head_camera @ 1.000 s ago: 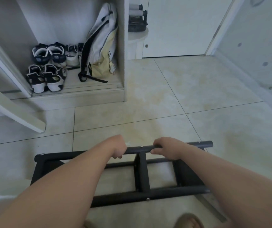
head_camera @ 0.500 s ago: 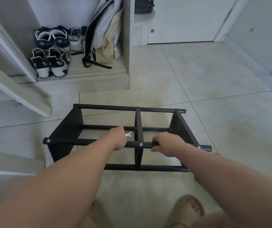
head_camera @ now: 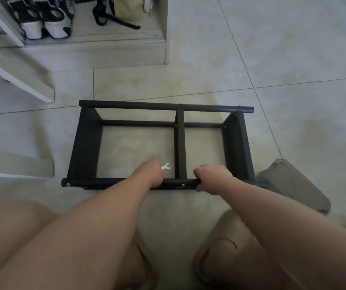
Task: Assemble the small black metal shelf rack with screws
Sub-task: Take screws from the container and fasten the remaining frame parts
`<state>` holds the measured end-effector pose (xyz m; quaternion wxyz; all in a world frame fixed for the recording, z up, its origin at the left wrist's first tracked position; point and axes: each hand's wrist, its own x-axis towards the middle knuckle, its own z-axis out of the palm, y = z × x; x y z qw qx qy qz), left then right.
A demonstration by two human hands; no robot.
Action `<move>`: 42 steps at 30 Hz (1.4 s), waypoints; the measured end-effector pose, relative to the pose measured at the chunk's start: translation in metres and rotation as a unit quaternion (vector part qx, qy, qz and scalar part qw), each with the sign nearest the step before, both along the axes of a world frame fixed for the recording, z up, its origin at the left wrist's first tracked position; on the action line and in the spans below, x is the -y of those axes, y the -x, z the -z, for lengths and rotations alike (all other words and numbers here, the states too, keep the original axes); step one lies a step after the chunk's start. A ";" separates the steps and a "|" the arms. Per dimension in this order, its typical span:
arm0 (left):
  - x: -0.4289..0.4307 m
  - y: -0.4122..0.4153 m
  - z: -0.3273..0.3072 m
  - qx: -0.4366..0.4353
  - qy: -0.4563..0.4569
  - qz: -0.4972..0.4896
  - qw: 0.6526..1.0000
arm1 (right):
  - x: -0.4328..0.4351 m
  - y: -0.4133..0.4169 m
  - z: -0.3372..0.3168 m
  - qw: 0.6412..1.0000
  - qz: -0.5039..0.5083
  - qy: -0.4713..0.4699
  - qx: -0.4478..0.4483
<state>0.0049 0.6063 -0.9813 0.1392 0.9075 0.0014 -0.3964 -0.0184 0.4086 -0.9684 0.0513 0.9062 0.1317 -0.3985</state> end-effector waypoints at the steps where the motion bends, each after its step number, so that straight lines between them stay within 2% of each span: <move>1: 0.000 0.001 0.001 -0.003 0.001 -0.002 1.000 | 0.001 0.002 0.002 1.000 -0.006 0.002 0.004; 4: 0.001 -0.002 -0.005 -0.024 -0.008 0.031 0.999 | 0.004 0.005 0.005 1.000 0.009 -0.005 0.011; 6: 0.002 -0.012 -0.013 -0.057 -0.019 0.078 0.995 | 0.006 0.005 0.004 0.998 0.040 -0.044 0.016; 8: 0.001 -0.026 -0.024 -0.075 -0.027 0.128 0.989 | 0.007 0.006 0.004 0.996 0.021 -0.081 0.037; 14: -0.003 -0.074 -0.057 0.002 -0.068 0.188 0.980 | 0.003 0.003 0.020 0.988 -0.029 -0.107 0.105; 17: -0.006 -0.095 -0.056 0.006 -0.048 0.192 0.980 | 0.002 -0.001 0.033 0.986 -0.052 -0.101 0.122; 24: -0.016 -0.095 -0.019 -0.054 0.017 0.244 0.968 | 0.007 -0.004 0.051 0.976 -0.092 -0.115 0.158; 28: -0.019 -0.090 0.007 -0.082 0.076 0.230 0.967 | 0.007 -0.004 0.058 0.973 -0.089 -0.130 0.170; 34: -0.019 -0.078 0.041 -0.125 0.155 0.156 0.967 | 0.009 -0.003 0.064 0.967 -0.092 -0.143 0.189; 37: -0.014 -0.069 0.056 -0.115 0.215 0.097 0.965 | 0.009 -0.002 0.067 0.963 -0.097 -0.145 0.206; 42: -0.013 -0.057 0.073 -0.091 0.266 0.065 0.957 | 0.009 -0.004 0.071 0.959 -0.100 -0.160 0.214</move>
